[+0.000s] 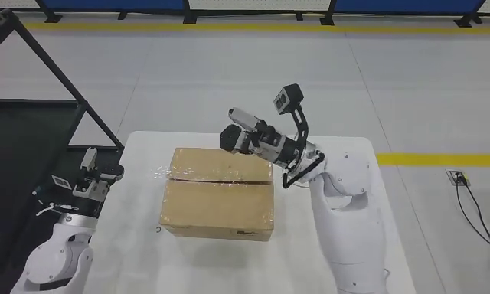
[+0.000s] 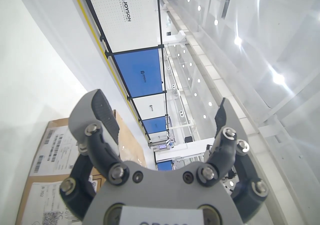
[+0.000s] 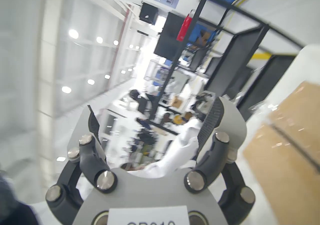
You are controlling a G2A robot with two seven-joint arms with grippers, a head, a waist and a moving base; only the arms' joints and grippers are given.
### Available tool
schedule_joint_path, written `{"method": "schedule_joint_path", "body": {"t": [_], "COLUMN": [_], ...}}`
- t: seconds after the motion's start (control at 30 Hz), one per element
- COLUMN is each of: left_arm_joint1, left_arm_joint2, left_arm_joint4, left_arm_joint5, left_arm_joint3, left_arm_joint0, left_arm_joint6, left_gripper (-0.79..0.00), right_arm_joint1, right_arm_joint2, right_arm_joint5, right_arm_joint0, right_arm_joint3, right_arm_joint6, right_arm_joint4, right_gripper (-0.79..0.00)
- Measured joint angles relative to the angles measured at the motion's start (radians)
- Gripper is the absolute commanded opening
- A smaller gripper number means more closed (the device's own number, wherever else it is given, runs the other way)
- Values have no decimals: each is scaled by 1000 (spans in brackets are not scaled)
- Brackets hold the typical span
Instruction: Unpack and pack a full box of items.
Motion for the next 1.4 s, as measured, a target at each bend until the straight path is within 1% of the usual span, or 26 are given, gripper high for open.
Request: {"method": "schedule_joint_path", "body": {"t": [0.07,0.1,0.17,0.2,0.23,0.37,0.47,0.5,0.53,0.57,0.6,0.67,0.77,0.8,0.87,0.97,1.07,1.17,1.27,1.4], "left_arm_joint1": [0,0,0,0,0,0,0,0,0,0,0,0,0,0,0,0,0,0,0,0], "left_arm_joint2": [0,0,0,0,0,0,0,0,0,0,0,0,0,0,0,0,0,0,0,0], "left_arm_joint4": [0,0,0,0,0,0,0,0,0,0,0,0,0,0,0,0,0,0,0,0], "left_arm_joint5": [0,0,0,0,0,0,0,0,0,0,0,0,0,0,0,0,0,0,0,0], "left_arm_joint3": [0,0,0,0,0,0,0,0,0,0,0,0,0,0,0,0,0,0,0,0], "left_arm_joint0": [0,0,0,0,0,0,0,0,0,0,0,0,0,0,0,0,0,0,0,0], "left_arm_joint6": [0,0,0,0,0,0,0,0,0,0,0,0,0,0,0,0,0,0,0,0], "left_gripper": [0,0,0,0,0,0,0,0,0,0,0,0,0,0,0,0,0,0,0,0], "right_arm_joint1": [-2,-3,-1,-1,-1,-1,-1,-1,0,-1,-1,-4,-12,-16,-25,-40,-57,-76,-91,-113], "right_arm_joint2": [13,16,6,0,-1,0,0,-1,-5,-18,-33,-85,-154,-183,-226,-286,-349,-433,-499,-542], "right_arm_joint5": [120,202,309,360,380,348,347,347,342,336,344,401,495,539,595,634,617,556,484,400], "right_arm_joint0": [26,48,82,92,92,90,90,90,87,87,97,143,218,256,327,422,489,539,557,559], "right_arm_joint3": [64,110,174,197,198,187,187,188,190,204,221,272,353,397,484,620,725,817,866,913], "right_arm_joint6": [-25,-46,-84,-91,-92,-89,-89,-90,-96,-121,-147,-213,-268,-278,-281,-272,-247,-200,-150,-184], "right_arm_joint4": [96,159,203,194,184,177,177,177,174,168,160,107,55,48,47,43,28,-27,-70,-87], "right_gripper": [0,0,0,0,0,0,0,-317,-563,-745,-785,-785,-785,-785,-785,-785,-785,-785,-785,-785]}}
